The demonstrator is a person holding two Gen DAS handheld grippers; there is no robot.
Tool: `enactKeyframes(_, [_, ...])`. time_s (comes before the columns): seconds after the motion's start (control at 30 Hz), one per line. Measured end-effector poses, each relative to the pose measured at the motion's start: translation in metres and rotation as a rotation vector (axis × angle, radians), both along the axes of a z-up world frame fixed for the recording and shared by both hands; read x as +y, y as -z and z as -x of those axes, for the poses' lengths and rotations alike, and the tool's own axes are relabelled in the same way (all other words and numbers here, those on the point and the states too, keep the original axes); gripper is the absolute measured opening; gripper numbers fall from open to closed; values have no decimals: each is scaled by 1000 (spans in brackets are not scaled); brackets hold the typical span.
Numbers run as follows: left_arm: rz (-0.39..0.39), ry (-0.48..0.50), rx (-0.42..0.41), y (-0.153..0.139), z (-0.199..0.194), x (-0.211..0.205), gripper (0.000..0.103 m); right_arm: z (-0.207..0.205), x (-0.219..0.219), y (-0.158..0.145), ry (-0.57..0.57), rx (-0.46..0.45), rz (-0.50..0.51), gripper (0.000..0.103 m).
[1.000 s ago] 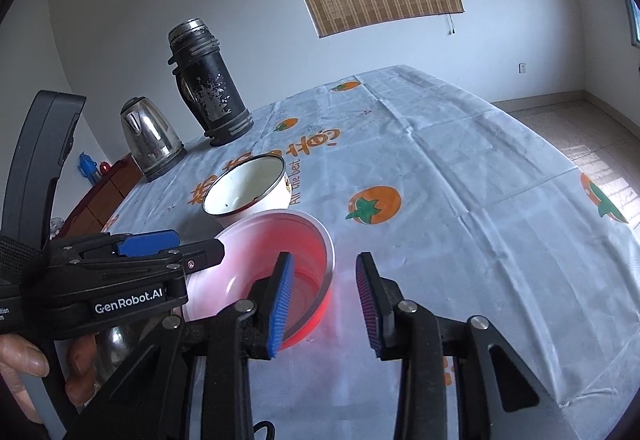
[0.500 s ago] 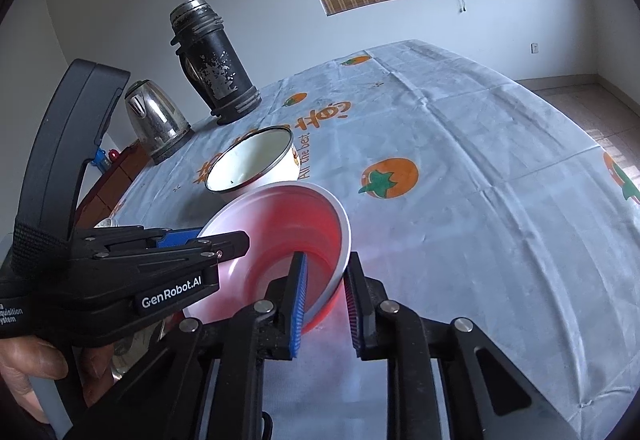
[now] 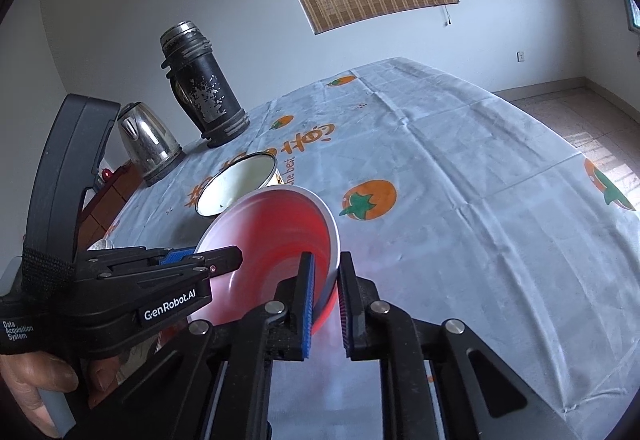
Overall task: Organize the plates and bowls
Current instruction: 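Lift the red bowl with both grippers and carry it over the steel pot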
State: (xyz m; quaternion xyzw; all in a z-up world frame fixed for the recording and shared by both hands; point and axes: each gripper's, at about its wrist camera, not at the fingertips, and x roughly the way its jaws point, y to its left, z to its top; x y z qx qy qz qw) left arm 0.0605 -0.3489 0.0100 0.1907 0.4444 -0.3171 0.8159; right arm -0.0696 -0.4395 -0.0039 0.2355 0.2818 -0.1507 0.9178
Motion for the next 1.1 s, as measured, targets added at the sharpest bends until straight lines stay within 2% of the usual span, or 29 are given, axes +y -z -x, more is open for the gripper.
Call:
enactKeyframes(0.4, [72,8,-56,-27,19,22,12,13,10,-23,11,-54,24,10])
enactKeyframes(1.1, [158,-29,-72,-51,34,78,12,26,60,-52,-16,-45,83,10])
